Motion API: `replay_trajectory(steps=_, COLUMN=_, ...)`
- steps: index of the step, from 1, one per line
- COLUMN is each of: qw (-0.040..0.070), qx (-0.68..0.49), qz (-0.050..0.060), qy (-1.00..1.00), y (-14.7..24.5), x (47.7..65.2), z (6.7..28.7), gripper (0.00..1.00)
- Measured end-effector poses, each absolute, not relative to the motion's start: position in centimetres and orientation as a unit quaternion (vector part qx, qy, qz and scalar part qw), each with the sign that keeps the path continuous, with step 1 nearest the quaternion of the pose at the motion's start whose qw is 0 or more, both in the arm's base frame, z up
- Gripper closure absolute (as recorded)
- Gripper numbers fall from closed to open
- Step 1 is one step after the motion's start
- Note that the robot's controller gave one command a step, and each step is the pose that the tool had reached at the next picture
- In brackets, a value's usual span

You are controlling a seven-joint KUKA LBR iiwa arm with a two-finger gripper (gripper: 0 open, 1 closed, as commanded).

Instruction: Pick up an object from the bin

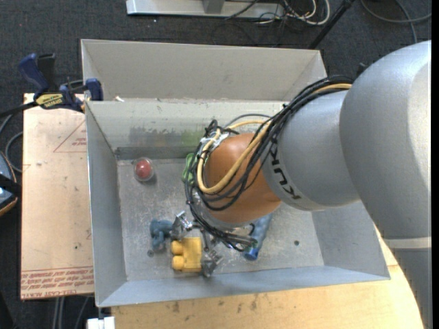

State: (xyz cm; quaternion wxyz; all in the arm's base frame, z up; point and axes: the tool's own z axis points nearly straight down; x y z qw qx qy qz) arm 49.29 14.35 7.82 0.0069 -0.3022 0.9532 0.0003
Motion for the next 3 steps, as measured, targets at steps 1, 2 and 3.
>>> replay_trajectory(steps=1, qw=0.007, qx=-0.302, qz=0.001, qy=0.953, y=14.4, x=49.3, z=7.9, gripper=1.0)
replay_trajectory(steps=2, qw=0.005, qx=-0.307, qz=0.0, qy=0.952, y=13.2, x=49.1, z=19.0, gripper=1.0)
replay_trajectory(steps=3, qw=0.003, qx=-0.459, qz=0.0, qy=0.889, y=12.2, x=48.5, z=21.6, gripper=1.0)
